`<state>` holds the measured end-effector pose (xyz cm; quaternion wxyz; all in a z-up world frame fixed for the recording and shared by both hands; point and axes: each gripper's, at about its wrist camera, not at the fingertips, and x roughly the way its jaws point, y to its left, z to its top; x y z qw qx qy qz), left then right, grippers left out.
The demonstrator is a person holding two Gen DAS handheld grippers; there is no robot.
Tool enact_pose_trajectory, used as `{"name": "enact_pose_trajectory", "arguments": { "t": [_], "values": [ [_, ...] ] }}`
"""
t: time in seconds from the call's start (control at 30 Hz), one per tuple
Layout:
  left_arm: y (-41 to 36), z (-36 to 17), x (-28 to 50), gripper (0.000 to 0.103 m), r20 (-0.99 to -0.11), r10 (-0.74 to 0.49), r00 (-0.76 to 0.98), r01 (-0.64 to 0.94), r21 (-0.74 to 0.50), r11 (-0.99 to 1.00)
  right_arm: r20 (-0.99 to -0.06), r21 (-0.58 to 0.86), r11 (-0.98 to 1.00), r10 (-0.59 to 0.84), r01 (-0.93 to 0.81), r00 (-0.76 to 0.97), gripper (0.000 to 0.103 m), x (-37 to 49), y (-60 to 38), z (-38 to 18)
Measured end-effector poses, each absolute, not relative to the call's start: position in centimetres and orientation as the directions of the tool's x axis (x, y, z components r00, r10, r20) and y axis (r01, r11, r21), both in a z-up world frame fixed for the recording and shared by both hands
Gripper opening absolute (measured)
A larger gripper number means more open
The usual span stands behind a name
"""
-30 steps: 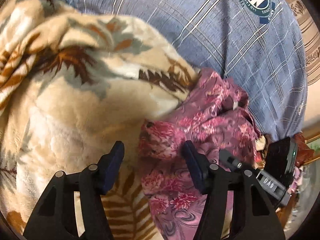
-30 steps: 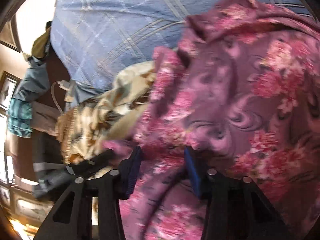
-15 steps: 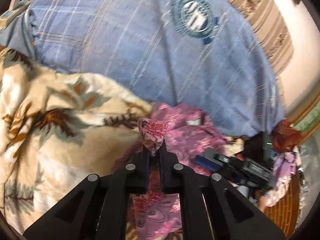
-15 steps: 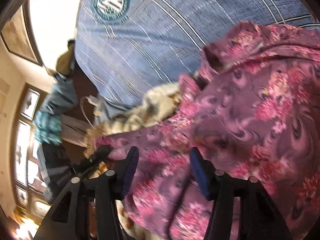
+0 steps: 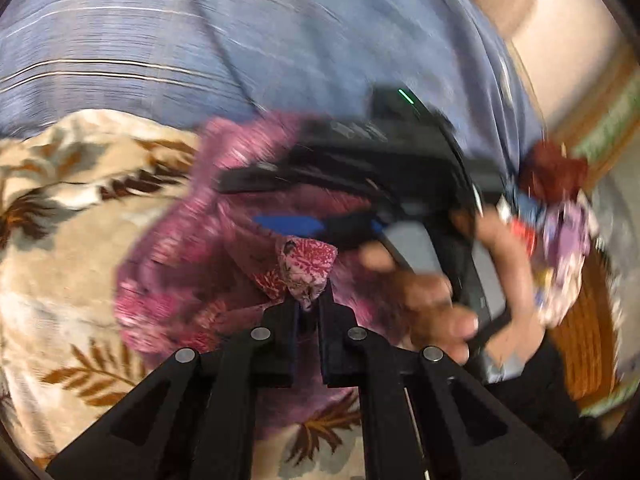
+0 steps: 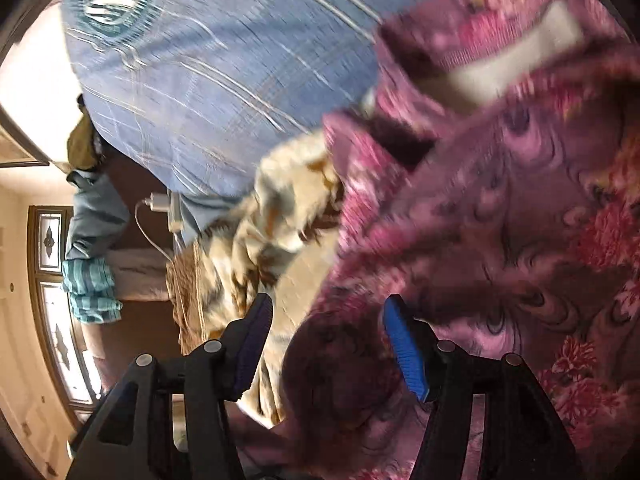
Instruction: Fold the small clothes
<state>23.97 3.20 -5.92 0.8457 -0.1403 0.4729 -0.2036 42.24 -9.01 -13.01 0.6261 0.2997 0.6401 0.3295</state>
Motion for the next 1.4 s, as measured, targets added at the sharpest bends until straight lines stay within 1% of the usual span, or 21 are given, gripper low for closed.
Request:
{"name": "enact_pose_trajectory", "arguments": {
  "t": [0.1,0.17,0.23,0.33,0.4,0.53,0.63,0.77,0.87,0.93,0.97,1.03,1.07,1.13,1.17,1.2,1.23,1.27,1.3,1.33,1.4],
  "values": [
    [2.1,-6.7,23.6,0.005,-0.757,-0.472,0.452,0.22,-0.418,0.881,-0.685,0.728,0.683,0.721,-0.061,-0.101,0.06,42.0,-8.7,-14.3],
    [1.5,-7.1,23.4,0.005,-0.772,-0.454,0.445,0.233,-0.389,0.891,-0.712,0.7,0.711,0.69,-0.062,-0.131,0.053,41.8,-8.6,-15.7],
    [1.4,-7.0,23.3,0.005,-0.769,-0.457,0.447,0.237,-0.391,0.889,-0.732,0.68,0.73,0.671,-0.067,-0.119,0.024,41.6,-8.7,-16.2],
    [3.0,-6.0,23.1,0.005,-0.718,-0.51,0.473,0.219,-0.465,0.858,-0.709,0.705,0.706,0.698,-0.066,-0.098,0.015,41.2,-9.4,-15.9],
    [4.4,-4.8,22.6,0.005,-0.659,-0.53,0.533,0.21,-0.504,0.838,-0.668,0.744,0.667,0.742,-0.036,-0.054,0.014,41.0,-10.6,-14.9],
    [5.6,-2.7,21.8,0.005,-0.611,-0.467,0.639,0.2,-0.454,0.868,-0.597,0.787,0.61,0.79,-0.085,0.138,0.012,40.3,-13.4,-10.7],
    [7.9,-1.5,22.9,0.005,-0.578,-0.451,0.68,0.137,-0.504,0.853,-0.525,0.822,0.556,0.824,-0.125,0.214,0.012,39.8,-14.3,-8.7],
    [10.7,0.5,27.7,0.005,-0.597,-0.362,0.716,0.066,-0.458,0.886,-0.453,0.842,0.514,0.839,-0.164,0.302,0.011,41.2,-14.3,-5.5],
    [12.4,-0.4,33.0,0.006,-0.64,-0.281,0.716,-0.001,-0.403,0.915,-0.425,0.839,0.511,0.829,-0.185,0.362,0.011,43.8,-13.1,-4.4],
    [13.4,-3.9,35.7,0.006,-0.686,-0.227,0.691,-0.083,-0.387,0.918,-0.444,0.835,0.525,0.821,-0.167,0.358,0.011,45.9,-11.9,-5.3],
    [13.5,-6.4,36.9,0.006,-0.733,-0.204,0.649,-0.116,-0.36,0.926,-0.478,0.824,0.547,0.812,-0.149,0.335,0.011,47.3,-10.8,-6.5],
    [13.6,-10.3,37.9,0.007,-0.804,-0.093,0.587,-0.201,-0.257,0.945,-0.533,0.795,0.594,0.781,-0.122,0.327,0.009,48.8,-9.9,-8.7],
    [13.5,-11.8,38.0,0.007,-0.831,-0.075,0.551,-0.224,-0.234,0.946,-0.553,0.779,0.616,0.763,-0.117,0.334,0.01,49.0,-10.0,-9.5],
    [13.7,-14.3,38.3,0.012,-0.865,-0.127,0.485,-0.223,-0.263,0.939,-0.628,0.719,0.69,0.693,-0.076,0.354,0.015,49.4,-10.4,-11.4],
    [14.0,-14.0,38.1,0.012,-0.862,-0.13,0.489,-0.234,-0.274,0.933,-0.625,0.728,0.684,0.695,-0.056,0.354,0.015,49.2,-10.8,-11.7],
    [14.3,-13.0,37.7,0.015,-0.853,-0.124,0.508,-0.244,-0.281,0.928,-0.601,0.758,0.651,0.713,-0.026,0.361,0.022,48.5,-11.9,-11.8],
    [14.6,-11.8,37.3,0.021,-0.839,-0.125,0.53,-0.245,-0.293,0.924,-0.585,0.771,0.636,0.723,-0.025,0.368,0.034,47.7,-12.7,-11.3],
    [14.9,-10.6,36.7,0.028,-0.821,-0.135,0.555,-0.236,-0.311,0.921,-0.575,0.767,0.639,0.722,-0.053,0.384,0.038,46.6,-13.5,-10.1],
    [15.1,-9.0,35.9,0.047,-0.797,-0.152,0.585,-0.221,-0.336,0.915,-0.57,0.737,0.665,0.707,-0.119,0.419,0.047,44.9,-14.6,-7.8],
    [15.2,-7.4,34.7,0.058,-0.777,-0.171,0.606,-0.205,-0.36,0.91,-0.568,0.698,0.693,0.69,-0.181,0.449,0.056,43.1,-15.6,-5.7],
    [14.9,-5.0,32.2,0.058,-0.774,-0.203,0.599,-0.195,-0.387,0.901,-0.562,0.64,0.723,0.672,-0.261,0.482,0.063,39.3,-18.2,-2.8]
  ]
}}
